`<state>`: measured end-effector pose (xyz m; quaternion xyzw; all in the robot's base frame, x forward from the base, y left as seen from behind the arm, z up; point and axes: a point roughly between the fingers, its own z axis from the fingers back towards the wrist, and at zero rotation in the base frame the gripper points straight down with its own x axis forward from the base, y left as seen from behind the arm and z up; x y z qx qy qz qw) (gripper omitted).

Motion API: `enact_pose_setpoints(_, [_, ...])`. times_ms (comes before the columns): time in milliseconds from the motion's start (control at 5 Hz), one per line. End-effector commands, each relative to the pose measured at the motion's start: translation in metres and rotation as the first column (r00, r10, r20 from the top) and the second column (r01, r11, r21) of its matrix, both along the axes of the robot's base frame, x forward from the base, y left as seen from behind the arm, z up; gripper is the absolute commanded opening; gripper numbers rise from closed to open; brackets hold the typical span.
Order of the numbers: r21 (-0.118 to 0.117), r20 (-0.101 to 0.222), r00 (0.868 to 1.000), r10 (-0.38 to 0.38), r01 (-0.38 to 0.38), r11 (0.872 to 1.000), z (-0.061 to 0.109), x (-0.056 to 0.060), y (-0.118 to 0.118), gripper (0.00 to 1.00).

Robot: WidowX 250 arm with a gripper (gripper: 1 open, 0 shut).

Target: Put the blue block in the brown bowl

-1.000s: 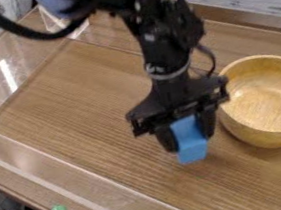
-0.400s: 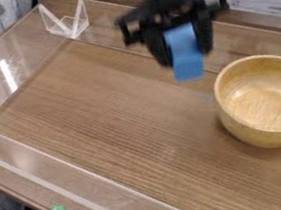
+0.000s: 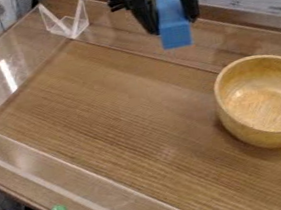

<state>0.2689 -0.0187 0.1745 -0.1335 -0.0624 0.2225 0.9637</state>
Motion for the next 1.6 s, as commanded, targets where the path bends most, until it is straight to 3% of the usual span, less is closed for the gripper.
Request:
enact_pose_setpoints(0, [0.017, 0.058, 0.996, -0.065, 0.064, 0.998, 0.011, -0.012, -0.005, 0.0])
enact_pose_setpoints(200, [0.029, 0.073, 0.988, -0.135, 0.133, 0.991, 0.009, -0.022, -0.012, 0.0])
enact_pose_setpoints(600, [0.033, 0.108, 0.966, -0.235, 0.233, 0.972, 0.009, -0.027, -0.023, 0.0])
enact_pose_setpoints(1200, [0.047, 0.159, 0.919, -0.361, 0.358, 0.932, 0.009, -0.029, -0.032, 0.0])
enact_pose_setpoints(1400, [0.046, 0.162, 0.902, -0.401, 0.399, 0.916, 0.012, -0.033, -0.049, 0.0])
